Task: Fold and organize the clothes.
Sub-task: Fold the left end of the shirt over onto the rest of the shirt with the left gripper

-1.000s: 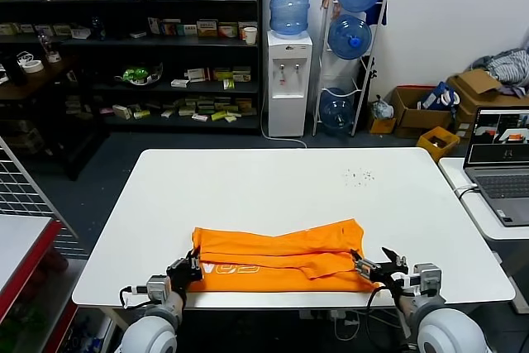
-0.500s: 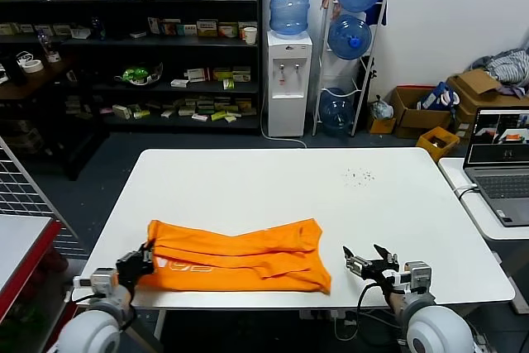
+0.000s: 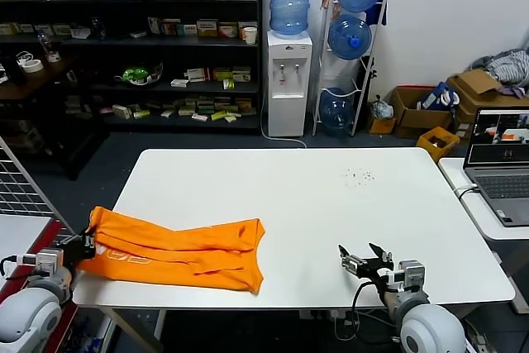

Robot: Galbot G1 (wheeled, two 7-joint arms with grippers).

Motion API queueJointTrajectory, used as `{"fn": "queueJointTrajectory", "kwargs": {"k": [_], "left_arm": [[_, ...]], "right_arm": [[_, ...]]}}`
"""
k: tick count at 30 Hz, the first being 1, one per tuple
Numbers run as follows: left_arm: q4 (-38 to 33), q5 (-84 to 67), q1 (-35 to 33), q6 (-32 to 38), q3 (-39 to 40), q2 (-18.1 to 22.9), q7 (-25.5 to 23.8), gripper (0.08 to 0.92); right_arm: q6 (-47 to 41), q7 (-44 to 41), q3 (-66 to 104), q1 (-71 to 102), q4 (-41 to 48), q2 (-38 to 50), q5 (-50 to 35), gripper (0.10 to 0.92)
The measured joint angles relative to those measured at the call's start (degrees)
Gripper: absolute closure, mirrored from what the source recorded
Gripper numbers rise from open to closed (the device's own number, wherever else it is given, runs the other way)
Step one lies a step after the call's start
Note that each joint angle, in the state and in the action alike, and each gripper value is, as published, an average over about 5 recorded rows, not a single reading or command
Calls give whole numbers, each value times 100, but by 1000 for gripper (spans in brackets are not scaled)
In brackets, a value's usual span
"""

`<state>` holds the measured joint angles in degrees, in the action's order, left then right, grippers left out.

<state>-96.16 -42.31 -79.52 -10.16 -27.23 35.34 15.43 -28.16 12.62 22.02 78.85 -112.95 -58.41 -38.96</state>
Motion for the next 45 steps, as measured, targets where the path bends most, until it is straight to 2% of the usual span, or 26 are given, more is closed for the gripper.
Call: {"fn": "queueJointTrajectory", "kwargs": {"k": [7, 17, 25, 35, 38, 45], "left_arm": [[-572, -407, 133, -313, 263, 106, 323, 872], [-1657, -1545, 708, -955, 1188, 948, 1242, 872], [-1914, -1837, 1257, -1174, 1930, 1648, 1762, 872], [-1936, -1807, 1630, -1299, 2524, 2296, 2094, 870], [-1922, -1756, 1659, -1322, 2605, 2400, 2117, 833], [-1953, -1724, 1731, -1362, 2658, 2571, 2098, 634]], "right_arm": [[-37, 46, -11, 21, 39, -111, 104, 203], [-69, 102, 91, 174, 30, -273, 229, 203], [-86, 120, 82, 208, 30, -345, 271, 203], [-99, 124, 79, 187, 49, -325, 255, 203], [-103, 124, 75, 176, 54, -325, 249, 203], [-105, 124, 72, 169, 67, -317, 245, 203]]}}
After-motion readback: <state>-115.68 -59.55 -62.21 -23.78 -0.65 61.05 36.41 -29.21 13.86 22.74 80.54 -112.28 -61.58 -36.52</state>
